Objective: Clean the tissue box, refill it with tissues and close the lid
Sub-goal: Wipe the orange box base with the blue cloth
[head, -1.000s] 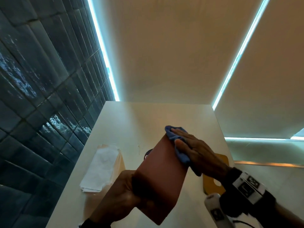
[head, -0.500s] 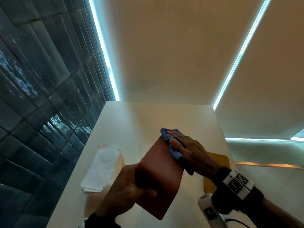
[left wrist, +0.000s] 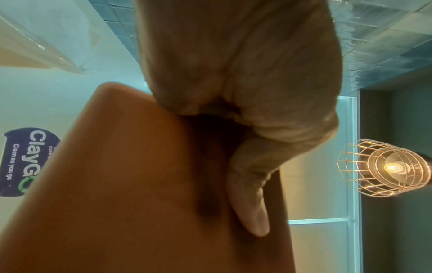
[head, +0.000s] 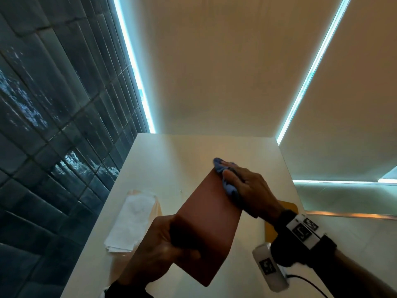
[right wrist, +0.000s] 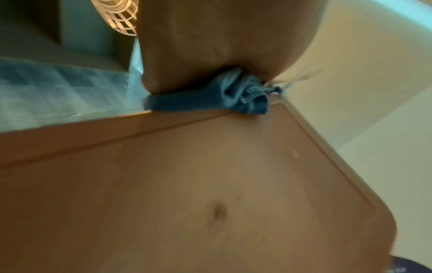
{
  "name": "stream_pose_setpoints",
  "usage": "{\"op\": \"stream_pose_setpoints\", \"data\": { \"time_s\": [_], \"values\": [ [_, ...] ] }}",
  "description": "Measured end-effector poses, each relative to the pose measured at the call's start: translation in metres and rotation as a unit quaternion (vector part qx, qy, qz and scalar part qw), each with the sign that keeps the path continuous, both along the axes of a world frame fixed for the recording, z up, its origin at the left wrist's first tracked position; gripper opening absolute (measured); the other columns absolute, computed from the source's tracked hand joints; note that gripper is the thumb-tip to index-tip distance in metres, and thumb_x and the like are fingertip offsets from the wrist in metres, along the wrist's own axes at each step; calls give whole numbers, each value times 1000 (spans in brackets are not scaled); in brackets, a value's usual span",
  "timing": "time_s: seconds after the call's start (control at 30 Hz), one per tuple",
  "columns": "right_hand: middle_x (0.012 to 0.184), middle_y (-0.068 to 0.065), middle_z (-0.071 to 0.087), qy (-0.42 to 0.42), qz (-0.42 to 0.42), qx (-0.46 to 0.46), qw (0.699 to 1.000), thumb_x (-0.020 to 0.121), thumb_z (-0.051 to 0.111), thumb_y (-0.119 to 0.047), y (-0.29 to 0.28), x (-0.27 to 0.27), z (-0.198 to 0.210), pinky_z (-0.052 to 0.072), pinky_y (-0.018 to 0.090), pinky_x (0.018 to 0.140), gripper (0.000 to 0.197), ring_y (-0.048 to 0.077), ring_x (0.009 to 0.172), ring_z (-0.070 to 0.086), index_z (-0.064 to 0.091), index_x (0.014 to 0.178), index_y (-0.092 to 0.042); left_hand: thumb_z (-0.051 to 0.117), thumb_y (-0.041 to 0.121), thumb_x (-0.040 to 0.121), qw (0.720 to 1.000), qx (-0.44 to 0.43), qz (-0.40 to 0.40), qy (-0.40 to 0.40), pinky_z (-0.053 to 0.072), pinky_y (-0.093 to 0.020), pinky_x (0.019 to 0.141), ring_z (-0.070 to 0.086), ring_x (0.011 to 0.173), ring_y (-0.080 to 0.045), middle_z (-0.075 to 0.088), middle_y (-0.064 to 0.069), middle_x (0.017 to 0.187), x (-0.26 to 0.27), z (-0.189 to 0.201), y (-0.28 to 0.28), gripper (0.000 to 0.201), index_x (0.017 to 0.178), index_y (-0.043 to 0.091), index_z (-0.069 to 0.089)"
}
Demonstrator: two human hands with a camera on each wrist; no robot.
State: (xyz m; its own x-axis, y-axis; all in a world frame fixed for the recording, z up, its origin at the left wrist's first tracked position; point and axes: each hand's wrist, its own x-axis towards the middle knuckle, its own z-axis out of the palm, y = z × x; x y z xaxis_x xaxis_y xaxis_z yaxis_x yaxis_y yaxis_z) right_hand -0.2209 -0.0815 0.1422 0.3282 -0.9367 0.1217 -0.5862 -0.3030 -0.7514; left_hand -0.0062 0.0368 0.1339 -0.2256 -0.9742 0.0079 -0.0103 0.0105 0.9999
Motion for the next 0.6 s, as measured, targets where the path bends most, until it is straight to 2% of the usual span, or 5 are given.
{"op": "stream_pose_setpoints", "data": {
  "time_s": [0.33, 0.37, 0.4, 0.43, 0.6],
  "values": [
    [146, -4, 48, 2, 350, -174, 921, 97, 46, -33, 79, 33, 35, 19, 36, 121, 41, 5, 143, 29, 55, 134, -19, 46, -4, 88, 990, 19, 65, 124, 44, 6, 59, 62, 61, 22, 72, 27, 62, 30, -56, 0, 46, 109, 26, 73],
    [144, -1, 51, -6, 355, -188, 916, 96, 47, -32, 76, 31, 33, 23, 40, 120, 41, 8, 143, 32, 58, 131, -15, 27, -23, 41, 992, 20, 81, 92, 44, 5, 58, 58, 53, 23, 65, 34, 52, 23, -46, 2, 93, 88, 39, 78],
    [143, 1, 52, -28, 344, -185, 920, 97, 46, -32, 70, 29, 29, 27, 42, 118, 41, 10, 142, 35, 59, 130, -13, 65, 82, 33, 995, -26, 86, 51, 47, 2, 60, 62, 57, 20, 66, 35, 56, 21, -30, 6, 63, 81, 42, 76],
    [144, 2, 52, -56, 320, -172, 930, 98, 44, -33, 63, 26, 25, 30, 43, 116, 41, 11, 141, 37, 58, 131, -12, 75, 28, 68, 996, -50, 65, 36, 52, -5, 63, 68, 67, 10, 73, 29, 68, 6, -12, 1, 13, 80, 34, 76],
    [129, -16, 62, -114, 103, -75, 985, 98, 43, -36, 16, 7, 3, 39, 42, 109, 30, 4, 128, 50, 67, 116, -33, 85, 20, 37, 995, -37, 89, 12, 58, -23, 63, 74, 71, -14, 78, -2, 74, -1, 0, -5, 43, 79, 26, 79]
  ]
}}
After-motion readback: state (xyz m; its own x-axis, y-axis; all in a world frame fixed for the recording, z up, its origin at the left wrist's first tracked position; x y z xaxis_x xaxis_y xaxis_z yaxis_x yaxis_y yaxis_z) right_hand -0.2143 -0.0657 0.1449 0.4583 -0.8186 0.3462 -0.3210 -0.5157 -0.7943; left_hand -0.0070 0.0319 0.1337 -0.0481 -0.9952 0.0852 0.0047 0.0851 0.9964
